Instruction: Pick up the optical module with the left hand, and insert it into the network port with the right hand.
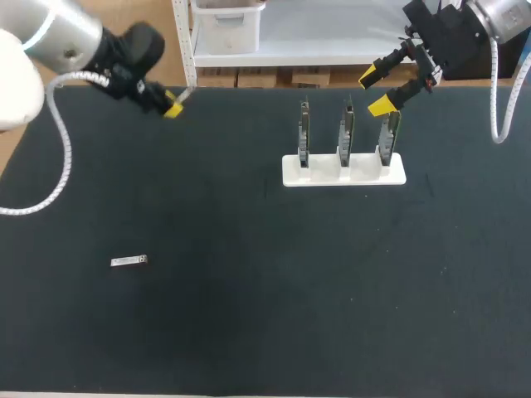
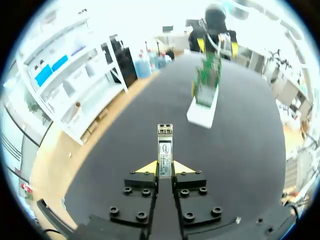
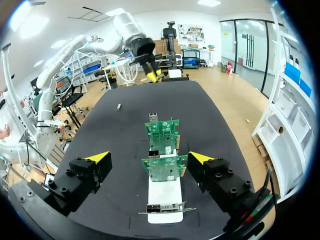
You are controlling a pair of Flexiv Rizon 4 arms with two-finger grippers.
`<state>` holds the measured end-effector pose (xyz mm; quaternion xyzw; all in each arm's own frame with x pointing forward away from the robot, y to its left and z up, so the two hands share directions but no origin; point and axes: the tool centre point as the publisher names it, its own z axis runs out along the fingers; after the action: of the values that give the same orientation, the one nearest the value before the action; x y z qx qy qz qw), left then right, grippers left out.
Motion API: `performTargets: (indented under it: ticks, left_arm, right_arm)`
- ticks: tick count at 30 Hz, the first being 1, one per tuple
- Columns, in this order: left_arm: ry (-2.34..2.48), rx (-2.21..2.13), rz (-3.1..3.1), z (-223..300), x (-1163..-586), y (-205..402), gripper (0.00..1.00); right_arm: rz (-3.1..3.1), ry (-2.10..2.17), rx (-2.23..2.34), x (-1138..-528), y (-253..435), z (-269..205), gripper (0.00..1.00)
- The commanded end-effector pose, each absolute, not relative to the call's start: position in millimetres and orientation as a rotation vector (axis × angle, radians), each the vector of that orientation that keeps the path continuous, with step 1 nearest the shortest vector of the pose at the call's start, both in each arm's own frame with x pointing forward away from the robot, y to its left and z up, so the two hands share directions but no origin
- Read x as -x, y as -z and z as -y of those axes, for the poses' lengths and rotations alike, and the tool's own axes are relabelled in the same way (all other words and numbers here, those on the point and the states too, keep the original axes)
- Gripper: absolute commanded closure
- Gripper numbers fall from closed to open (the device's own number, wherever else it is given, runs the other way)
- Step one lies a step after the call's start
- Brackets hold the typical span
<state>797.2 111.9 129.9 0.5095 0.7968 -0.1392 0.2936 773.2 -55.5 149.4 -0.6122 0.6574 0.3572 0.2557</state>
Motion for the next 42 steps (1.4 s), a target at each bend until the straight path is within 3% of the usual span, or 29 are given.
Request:
performTargets:
  ticks: [1,20,42]
  left_arm:
    - [0.537,-1.232,-1.904,-85,-820,-143,1.00]
    - [0.800,-1.283,-1.476,71,-838,-213,1.00]
    - [1.107,-1.332,-1.250,150,-793,-202,1.00]
  right_arm:
    - [-1.786,-0.964,1.659,-771,-149,55,0.00]
    - [-1.786,-0.964,1.659,-771,-149,55,0.00]
    - [-1.786,-0.964,1.659,-771,-149,55,0.00]
